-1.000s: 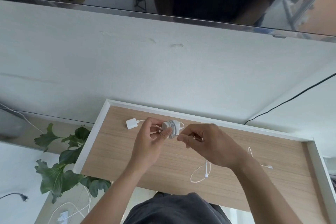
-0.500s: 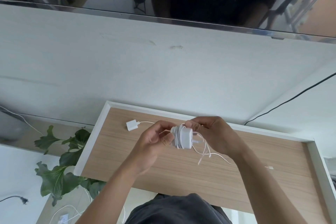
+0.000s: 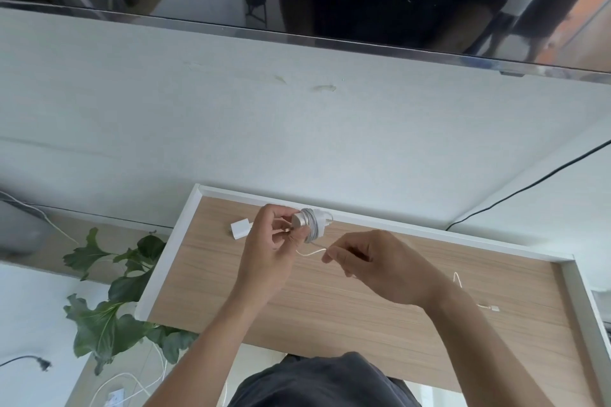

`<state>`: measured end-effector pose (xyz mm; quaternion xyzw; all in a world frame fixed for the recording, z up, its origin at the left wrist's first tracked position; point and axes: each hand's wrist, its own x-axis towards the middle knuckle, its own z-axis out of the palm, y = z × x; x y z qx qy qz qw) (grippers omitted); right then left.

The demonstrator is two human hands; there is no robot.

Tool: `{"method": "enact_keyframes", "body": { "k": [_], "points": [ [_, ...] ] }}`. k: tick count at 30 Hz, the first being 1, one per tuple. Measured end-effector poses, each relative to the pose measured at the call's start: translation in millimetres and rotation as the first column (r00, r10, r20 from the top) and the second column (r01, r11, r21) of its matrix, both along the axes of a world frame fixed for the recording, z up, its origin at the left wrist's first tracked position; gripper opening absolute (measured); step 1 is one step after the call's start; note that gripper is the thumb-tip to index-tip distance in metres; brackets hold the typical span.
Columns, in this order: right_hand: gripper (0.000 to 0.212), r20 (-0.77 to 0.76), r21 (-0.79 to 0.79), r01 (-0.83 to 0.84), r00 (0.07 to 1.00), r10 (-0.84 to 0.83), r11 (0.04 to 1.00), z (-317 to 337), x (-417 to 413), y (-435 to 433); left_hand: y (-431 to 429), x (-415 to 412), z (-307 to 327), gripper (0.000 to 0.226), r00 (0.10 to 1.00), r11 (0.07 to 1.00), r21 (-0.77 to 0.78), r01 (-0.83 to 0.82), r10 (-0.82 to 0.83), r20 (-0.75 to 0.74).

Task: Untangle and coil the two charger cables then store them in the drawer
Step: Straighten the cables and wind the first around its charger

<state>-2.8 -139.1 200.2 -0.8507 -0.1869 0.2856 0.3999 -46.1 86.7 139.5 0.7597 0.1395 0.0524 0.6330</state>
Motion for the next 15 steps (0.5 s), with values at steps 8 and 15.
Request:
{"method": "enact_keyframes", "body": {
  "k": [8,15],
  "points": [
    [0.020,0.111,0.052,0.139,0.983,-0.144,0.989,32,20,-9,17,-5,5,0.027,0.921,0.919,-0.057,0.390,-0.390,0.000],
    [0.042,0.020,0.134,0.214,0.976,-0.218,0.968,7,22,0,12,-4,9,0.037,0.932,0.818,-0.450,0.357,-0.346,0.111]
  ]
}}
